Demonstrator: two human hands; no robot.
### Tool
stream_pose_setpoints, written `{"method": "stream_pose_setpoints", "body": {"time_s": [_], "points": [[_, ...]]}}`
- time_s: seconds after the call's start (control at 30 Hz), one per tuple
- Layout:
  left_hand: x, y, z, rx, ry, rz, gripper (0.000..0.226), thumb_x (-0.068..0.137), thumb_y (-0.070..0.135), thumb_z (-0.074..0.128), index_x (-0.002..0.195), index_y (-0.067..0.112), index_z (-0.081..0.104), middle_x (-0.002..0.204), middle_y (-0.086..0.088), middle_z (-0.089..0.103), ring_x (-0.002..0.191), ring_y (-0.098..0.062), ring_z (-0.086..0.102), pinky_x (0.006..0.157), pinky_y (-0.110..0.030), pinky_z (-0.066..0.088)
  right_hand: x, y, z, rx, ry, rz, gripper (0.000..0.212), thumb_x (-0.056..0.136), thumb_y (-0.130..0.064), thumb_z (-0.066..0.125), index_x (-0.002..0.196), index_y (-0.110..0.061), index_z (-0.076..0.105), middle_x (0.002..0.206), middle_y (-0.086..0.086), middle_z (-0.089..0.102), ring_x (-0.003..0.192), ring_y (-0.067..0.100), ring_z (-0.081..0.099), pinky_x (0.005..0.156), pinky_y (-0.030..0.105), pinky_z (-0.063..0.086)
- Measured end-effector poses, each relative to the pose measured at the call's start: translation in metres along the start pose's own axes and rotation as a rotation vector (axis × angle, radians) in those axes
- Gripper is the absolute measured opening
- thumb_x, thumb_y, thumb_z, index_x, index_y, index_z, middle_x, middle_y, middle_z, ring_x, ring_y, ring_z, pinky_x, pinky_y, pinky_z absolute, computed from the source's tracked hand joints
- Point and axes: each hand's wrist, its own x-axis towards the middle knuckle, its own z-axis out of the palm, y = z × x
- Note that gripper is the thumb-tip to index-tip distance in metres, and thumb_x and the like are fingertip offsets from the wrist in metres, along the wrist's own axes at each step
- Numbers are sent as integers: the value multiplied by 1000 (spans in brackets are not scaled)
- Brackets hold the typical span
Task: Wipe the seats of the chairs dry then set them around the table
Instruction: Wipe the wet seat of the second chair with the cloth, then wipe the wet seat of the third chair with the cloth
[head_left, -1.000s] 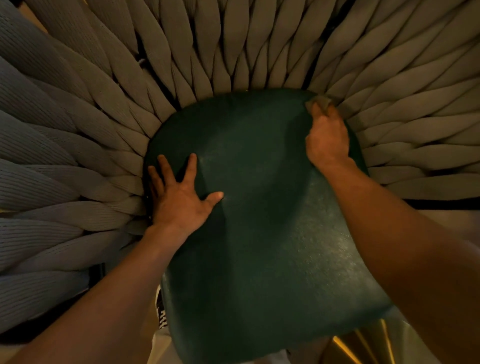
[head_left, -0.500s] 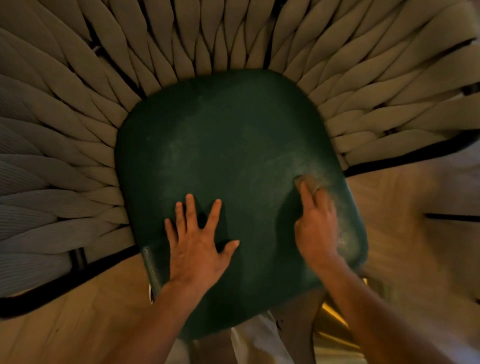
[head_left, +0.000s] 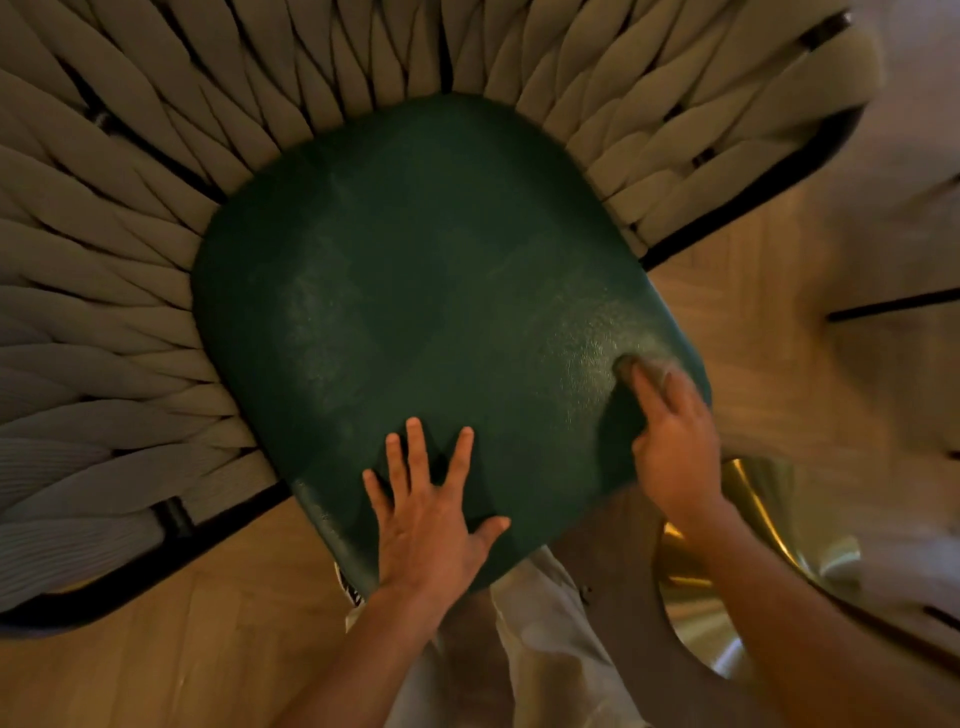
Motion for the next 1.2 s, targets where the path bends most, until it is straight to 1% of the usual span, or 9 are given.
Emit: {"method": "stream_pose_setpoints", "body": {"time_s": [0.1,0.2,0.43,0.53,0.6,0.73,0.93,1.1,1.2], "points": [[0,-2,-2,19,-30,30,99,82,74,48,148,42,-19,155,-12,-30,145,-37,-22,116,-59,-4,15,8,-6,167,26,188,68,84,4,54,147,-15,35,149,15,29,135,35,33,109,54,34],[-5,-10,-7,42,-49,88,99,84,69,51,149,41,-18,156,-11,-30,145,-36,-22,117,-56,-4,3,-8,-2,170,56,245,68,85,3,53,147,-16,34,150,12,29,139,31,27,113,51,28],[-29,-55,-24,212,-219,237,94,91,41,61,152,40,-11,159,-5,-26,148,-28,-17,121,-45,5,-98,-76,33,111,-65,64,72,76,3,63,143,-13,44,145,13,42,136,35,37,112,48,33],[-40,-68,-31,205,-291,255,90,91,37,61,153,39,-5,160,-3,-24,149,-26,-14,120,-41,11,-129,-105,42,201,-165,27,66,73,0,51,137,-12,51,139,15,49,132,38,41,111,49,33],[-48,-70,-36,187,-334,244,86,91,37,59,154,38,2,161,-3,-20,150,-26,-9,120,-41,15,-142,-121,41,278,-236,54,66,73,-7,42,138,-15,51,142,10,46,136,31,38,112,44,33],[-69,-69,-47,29,-435,153,76,92,37,59,155,31,16,163,-9,-1,147,-29,17,117,-40,27,-152,-145,25,565,-336,247,57,81,-2,47,135,-18,53,143,6,47,133,22,42,115,26,28],[-113,-53,-74,-273,-419,137,64,93,34,61,150,23,34,153,-4,37,140,-18,35,114,-31,30,-166,-160,-42,913,-303,596,50,87,4,50,133,-14,56,138,3,53,130,19,46,108,27,37],[-146,-14,-104,-523,-392,94,53,94,28,62,143,23,45,143,0,49,131,-15,46,107,-31,41,-188,-153,-113,1272,-150,740,35,94,-6,55,128,-11,59,131,3,58,123,15,51,106,33,42],[-165,18,-124,-628,-293,147,44,94,26,62,136,26,52,131,-2,58,114,-9,56,96,-26,48,-202,-141,-149,1440,-80,755,24,96,-13,53,113,-22,68,123,0,63,118,12,55,107,37,42]]}}
